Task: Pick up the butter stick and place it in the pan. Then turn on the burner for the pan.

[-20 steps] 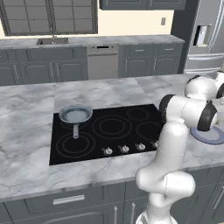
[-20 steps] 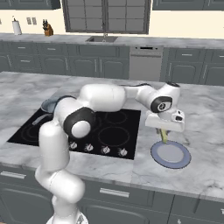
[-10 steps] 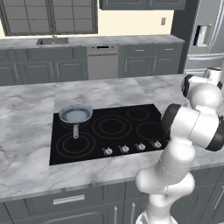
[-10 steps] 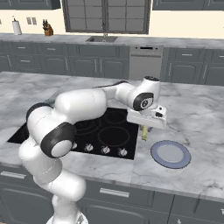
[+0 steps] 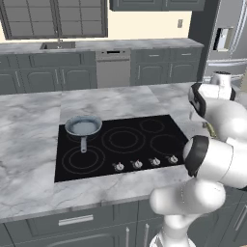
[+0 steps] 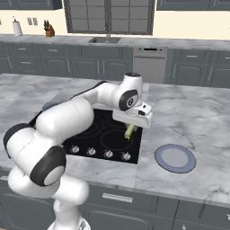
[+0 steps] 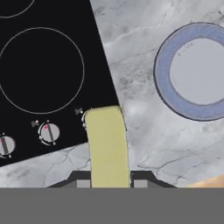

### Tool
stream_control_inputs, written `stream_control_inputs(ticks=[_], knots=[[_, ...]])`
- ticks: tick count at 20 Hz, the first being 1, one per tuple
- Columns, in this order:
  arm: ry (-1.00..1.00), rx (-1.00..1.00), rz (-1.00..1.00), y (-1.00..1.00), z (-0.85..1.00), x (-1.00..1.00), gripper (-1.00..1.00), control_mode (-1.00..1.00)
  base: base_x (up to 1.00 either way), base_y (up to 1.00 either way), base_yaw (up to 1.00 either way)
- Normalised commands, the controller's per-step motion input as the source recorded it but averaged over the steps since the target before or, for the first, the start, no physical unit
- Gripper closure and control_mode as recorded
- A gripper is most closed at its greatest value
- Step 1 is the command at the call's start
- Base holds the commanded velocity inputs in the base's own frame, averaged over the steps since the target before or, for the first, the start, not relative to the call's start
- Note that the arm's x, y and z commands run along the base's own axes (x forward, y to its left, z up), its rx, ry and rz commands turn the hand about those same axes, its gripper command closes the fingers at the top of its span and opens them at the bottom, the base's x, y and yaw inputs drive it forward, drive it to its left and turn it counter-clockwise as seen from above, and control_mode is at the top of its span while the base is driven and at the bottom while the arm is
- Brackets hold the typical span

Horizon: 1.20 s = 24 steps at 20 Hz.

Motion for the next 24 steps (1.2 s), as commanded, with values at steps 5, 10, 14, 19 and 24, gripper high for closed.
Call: stream_control_inputs(ticks=[5, 10, 14, 19, 24], knots=[[0.0, 0.0, -0.05, 0.51, 0.24, 0.0, 1.0, -1.0, 0.0, 0.0, 0.0], [0.0, 0.0, -0.03, 0.47, 0.18, 0.0, 1.0, -1.0, 0.0, 0.0, 0.0], [0.0, 0.0, -0.04, 0.55, 0.06, 0.0, 1.0, -1.0, 0.0, 0.0, 0.0], [0.0, 0.0, -0.05, 0.58, 0.04, 0.02, 1.0, -1.0, 0.0, 0.0, 0.0], [0.0, 0.0, -0.06, 0.69, 0.0, 0.15, 1.0, -1.0, 0.0, 0.0, 0.0]])
